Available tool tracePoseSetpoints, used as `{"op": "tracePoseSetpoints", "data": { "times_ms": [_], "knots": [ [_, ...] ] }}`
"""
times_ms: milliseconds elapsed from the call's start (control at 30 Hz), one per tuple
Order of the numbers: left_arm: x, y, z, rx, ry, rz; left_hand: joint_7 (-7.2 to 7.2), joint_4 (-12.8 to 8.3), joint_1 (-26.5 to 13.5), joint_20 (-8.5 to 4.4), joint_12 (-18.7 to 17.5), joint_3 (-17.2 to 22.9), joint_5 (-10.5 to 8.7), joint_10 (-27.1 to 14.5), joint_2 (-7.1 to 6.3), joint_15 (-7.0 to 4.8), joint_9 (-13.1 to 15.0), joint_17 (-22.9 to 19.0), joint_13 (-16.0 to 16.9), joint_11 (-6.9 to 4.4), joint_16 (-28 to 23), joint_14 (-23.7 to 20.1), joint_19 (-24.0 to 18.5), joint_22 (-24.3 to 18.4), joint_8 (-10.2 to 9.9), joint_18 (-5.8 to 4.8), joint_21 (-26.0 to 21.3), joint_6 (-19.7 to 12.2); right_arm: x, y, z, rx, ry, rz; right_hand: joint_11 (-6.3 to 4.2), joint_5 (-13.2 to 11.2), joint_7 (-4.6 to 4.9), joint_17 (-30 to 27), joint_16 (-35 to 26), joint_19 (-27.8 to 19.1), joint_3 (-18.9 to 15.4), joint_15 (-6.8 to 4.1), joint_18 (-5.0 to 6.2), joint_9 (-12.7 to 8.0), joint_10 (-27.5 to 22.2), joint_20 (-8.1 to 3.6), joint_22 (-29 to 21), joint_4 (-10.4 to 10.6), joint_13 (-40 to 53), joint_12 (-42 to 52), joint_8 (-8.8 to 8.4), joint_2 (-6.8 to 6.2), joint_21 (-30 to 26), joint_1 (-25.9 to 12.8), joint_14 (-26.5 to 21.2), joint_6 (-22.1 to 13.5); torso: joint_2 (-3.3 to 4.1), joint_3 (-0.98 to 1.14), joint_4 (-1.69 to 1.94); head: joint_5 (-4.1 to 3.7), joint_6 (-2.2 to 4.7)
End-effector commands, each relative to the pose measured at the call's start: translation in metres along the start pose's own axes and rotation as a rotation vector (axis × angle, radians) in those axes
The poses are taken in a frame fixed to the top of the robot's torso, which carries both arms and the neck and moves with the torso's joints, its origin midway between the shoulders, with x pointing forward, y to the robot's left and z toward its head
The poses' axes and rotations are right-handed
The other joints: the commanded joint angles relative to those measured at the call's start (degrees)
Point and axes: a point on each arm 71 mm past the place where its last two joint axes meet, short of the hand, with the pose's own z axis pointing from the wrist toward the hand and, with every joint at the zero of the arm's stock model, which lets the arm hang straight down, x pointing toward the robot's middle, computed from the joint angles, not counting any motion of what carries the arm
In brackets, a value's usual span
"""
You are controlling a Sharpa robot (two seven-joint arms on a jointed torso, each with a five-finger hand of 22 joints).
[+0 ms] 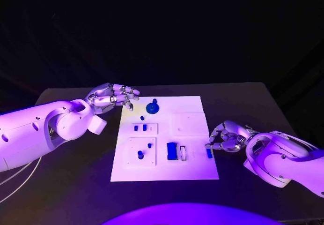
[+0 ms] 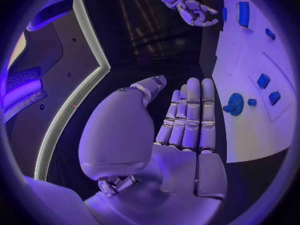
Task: Assemble the parts on the task board
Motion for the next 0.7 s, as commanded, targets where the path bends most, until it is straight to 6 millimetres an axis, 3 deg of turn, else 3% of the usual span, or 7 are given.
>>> {"op": "tracePoseSetpoints", "data": {
  "times_ms": [33, 200, 400, 700],
  "knots": [
    [0.002, -0.002, 0.000, 0.025, 0.006, -0.013, 0.05, 0.1, -0.5, 0.28, 0.3, -0.2, -0.07, -0.4, 0.10, 0.03, 0.1, 0.1, 0.1, -0.16, 0.4, -0.2, 0.1, -0.1, 0.2, 0.78, -0.3, -0.3, 0.001, -0.003, -0.003, -0.008, -0.036, -0.056, 0.23, -2.1, -0.19, 9.8, -0.3, 4.7, 0.6, 0.28, -0.68, 0.1, 3.2, 0.28, 13.7, 0.0, 11.2, -0.4, 0.27, -0.54, 0.1, -1.0, 5.0, 0.7, -0.06, -0.02, -0.04, -0.31, 0.11],
    [0.002, -0.001, 0.000, 0.025, 0.006, -0.016, 0.00, 1.0, -0.9, 0.34, 0.6, -1.5, -0.38, -0.5, -0.05, 0.05, 0.2, 0.2, 0.2, -0.19, 0.5, -0.2, 0.6, -0.8, 0.4, 0.78, -1.2, -0.4, 0.009, -0.008, -0.005, 0.016, -0.023, -0.072, 0.08, -2.7, -0.40, 9.9, -0.3, 4.7, 1.0, 0.17, -0.73, 0.3, 3.2, 0.22, 13.8, -0.1, 11.2, -0.4, 0.54, -0.65, 0.4, -1.3, 5.0, 1.3, -0.05, 0.08, -0.02, -0.30, 0.09],
    [0.002, -0.001, 0.000, 0.024, 0.007, -0.017, -0.01, 1.2, -0.9, 0.34, 0.7, -1.7, -0.40, -0.6, -0.03, 0.06, 0.2, 0.2, 0.3, -0.20, 0.6, -0.2, 0.7, -1.0, 0.4, 0.79, -1.5, -0.4, 0.017, -0.011, -0.004, 0.039, 0.006, -0.087, -0.18, -3.0, -0.69, 9.9, -0.3, 4.8, 1.2, -0.04, -0.77, 0.5, 3.2, 0.07, 13.8, 0.0, 11.2, -0.5, 1.00, -1.01, 0.7, -1.9, 5.0, 2.1, 0.03, 0.00, 0.20, -0.31, 0.00],
    [0.002, 0.000, -0.001, 0.021, 0.007, -0.018, -0.01, 1.2, -0.9, 0.34, 0.7, -1.7, -0.40, -0.6, -0.03, 0.06, 0.2, 0.2, 0.3, -0.20, 0.6, -0.2, 0.7, -1.0, 0.4, 0.79, -1.5, -0.4, 0.029, -0.009, 0.000, 0.041, 0.033, -0.096, -0.29, -3.0, -0.83, 9.9, -0.3, 4.8, 1.5, -0.12, -0.77, 0.6, 3.2, 0.01, 13.8, -0.1, 11.3, -0.4, 1.17, -0.93, 0.6, -1.9, 5.0, 2.4, 0.08, 0.01, 0.05, -0.16, -0.12]
  ]
}}
